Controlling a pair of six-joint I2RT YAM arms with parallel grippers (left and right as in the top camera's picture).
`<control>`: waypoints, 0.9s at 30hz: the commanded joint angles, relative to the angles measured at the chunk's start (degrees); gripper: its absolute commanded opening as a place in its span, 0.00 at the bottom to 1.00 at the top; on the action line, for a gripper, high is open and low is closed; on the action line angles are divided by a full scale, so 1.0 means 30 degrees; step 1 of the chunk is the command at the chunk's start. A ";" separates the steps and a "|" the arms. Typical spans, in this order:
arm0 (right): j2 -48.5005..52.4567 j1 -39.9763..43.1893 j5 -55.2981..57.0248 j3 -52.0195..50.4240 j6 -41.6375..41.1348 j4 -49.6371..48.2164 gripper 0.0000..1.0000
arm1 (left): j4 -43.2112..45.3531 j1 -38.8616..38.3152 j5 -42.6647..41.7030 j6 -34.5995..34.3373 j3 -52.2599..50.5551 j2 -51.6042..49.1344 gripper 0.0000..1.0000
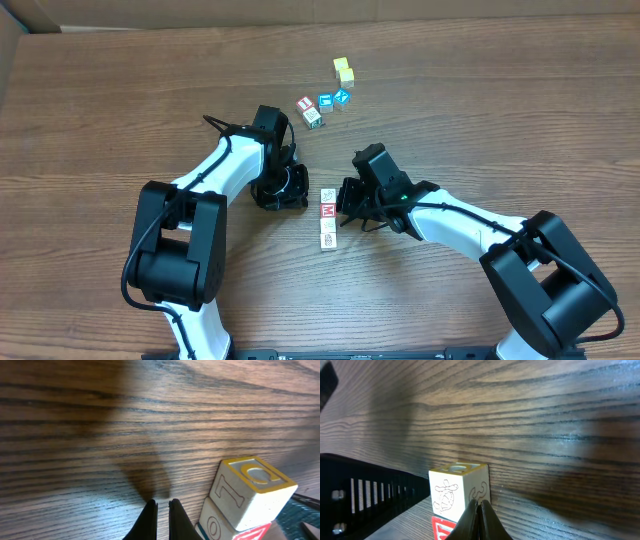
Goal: Flip 4 blocks
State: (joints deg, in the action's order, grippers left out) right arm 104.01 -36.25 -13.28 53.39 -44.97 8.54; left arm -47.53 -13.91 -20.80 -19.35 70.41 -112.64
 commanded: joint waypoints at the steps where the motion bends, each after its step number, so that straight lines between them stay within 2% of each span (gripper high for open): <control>1: -0.0087 -0.0058 0.0415 0.0335 0.0153 -0.0095 0.04 | 0.0000 -0.0124 -0.0444 -0.0124 -0.0226 -0.0160 0.04; 10: -0.0087 -0.0124 0.0430 0.0335 0.0168 0.0146 0.04 | -0.0197 -0.0124 -0.0444 -0.0124 -0.0226 -0.0160 0.04; 18: -0.0131 -0.0109 0.0408 0.0364 0.0160 0.1260 0.04 | -0.2266 -0.0233 -0.0437 0.0539 -0.0226 -0.0160 0.04; 27: -0.0124 -0.0109 0.0408 0.0364 0.0160 0.1355 0.04 | -0.1734 -0.1217 -0.1421 0.0532 -0.0226 -0.0160 0.04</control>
State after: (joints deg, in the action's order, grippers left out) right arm 104.01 -36.40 -12.60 53.39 -44.95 12.73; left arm -53.04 -16.78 -22.68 -19.07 70.41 -112.64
